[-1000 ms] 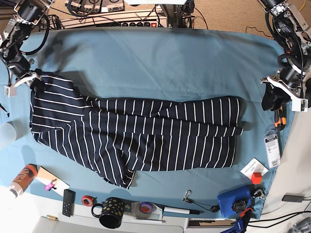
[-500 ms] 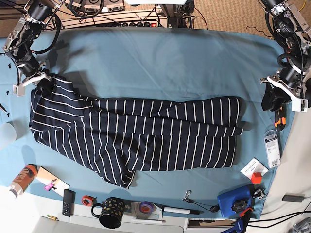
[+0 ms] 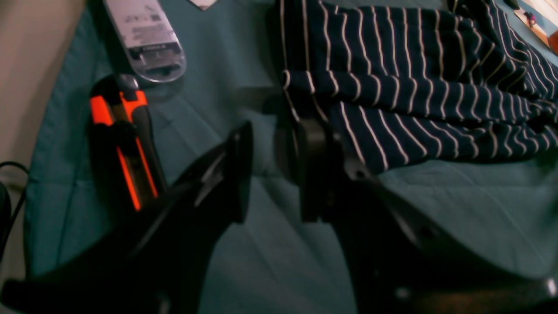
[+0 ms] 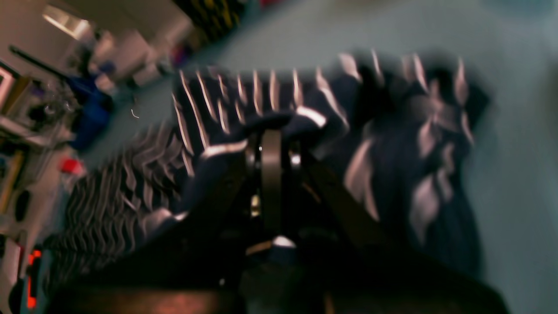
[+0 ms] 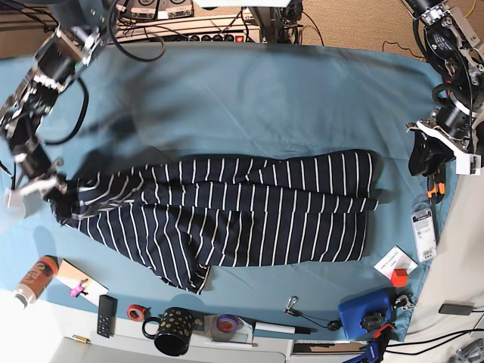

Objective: Layout the t-shirt on the table in an organized manner, then fold the t-shirt properly
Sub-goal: 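Grasp the folded shirt end with the right gripper and tuck it inward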

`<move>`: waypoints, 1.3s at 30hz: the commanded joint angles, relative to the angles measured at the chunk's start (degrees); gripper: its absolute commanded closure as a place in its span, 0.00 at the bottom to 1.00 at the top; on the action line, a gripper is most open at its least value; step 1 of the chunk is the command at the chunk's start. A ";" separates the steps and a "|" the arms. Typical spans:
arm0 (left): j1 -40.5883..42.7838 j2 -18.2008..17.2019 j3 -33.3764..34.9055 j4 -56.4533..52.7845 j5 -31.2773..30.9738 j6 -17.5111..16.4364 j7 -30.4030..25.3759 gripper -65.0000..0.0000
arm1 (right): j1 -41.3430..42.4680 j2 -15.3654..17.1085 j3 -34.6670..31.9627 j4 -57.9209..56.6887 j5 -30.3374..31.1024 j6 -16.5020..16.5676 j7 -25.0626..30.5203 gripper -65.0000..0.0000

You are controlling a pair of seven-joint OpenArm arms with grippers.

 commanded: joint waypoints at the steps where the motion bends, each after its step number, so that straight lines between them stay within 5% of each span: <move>1: -0.46 -0.63 -0.15 1.05 -0.57 -0.22 -1.46 0.72 | 2.56 1.20 0.04 1.03 1.77 0.56 -0.76 1.00; 4: -0.46 -0.63 -0.15 1.05 -0.13 -0.22 -1.46 0.72 | 4.33 1.20 0.04 1.03 1.86 0.56 -5.62 1.00; 13: -0.46 -0.63 -0.15 1.05 -0.15 -0.24 -1.49 0.72 | 1.49 1.20 0.07 1.01 -0.81 0.56 -2.12 1.00; 20: -0.46 -0.63 -0.15 1.05 -0.15 -0.24 -1.49 0.72 | 2.62 1.20 -4.52 0.90 -15.80 0.56 16.92 1.00; 22: -0.46 -0.63 -0.15 1.05 -0.15 -0.24 -1.49 0.72 | 3.87 1.20 -7.89 0.90 -18.75 0.56 18.14 1.00; 26: -0.44 -0.63 -0.15 1.05 -0.15 -0.24 -1.46 0.72 | 4.76 1.20 -12.85 0.90 -21.59 0.56 16.61 1.00; 32: -0.46 -0.63 -0.15 1.05 -0.15 -0.24 -1.46 0.72 | 4.46 1.20 -10.16 0.90 -21.77 0.56 14.73 1.00; 38: -0.46 -0.63 -0.13 1.05 -0.17 -0.22 -1.51 0.72 | 4.46 1.29 -7.63 0.90 -21.77 0.56 0.85 0.99; 39: -0.46 -0.63 -0.13 1.05 -0.17 -0.22 -1.51 0.72 | 4.46 1.40 -7.74 0.90 -21.75 0.56 -1.14 0.92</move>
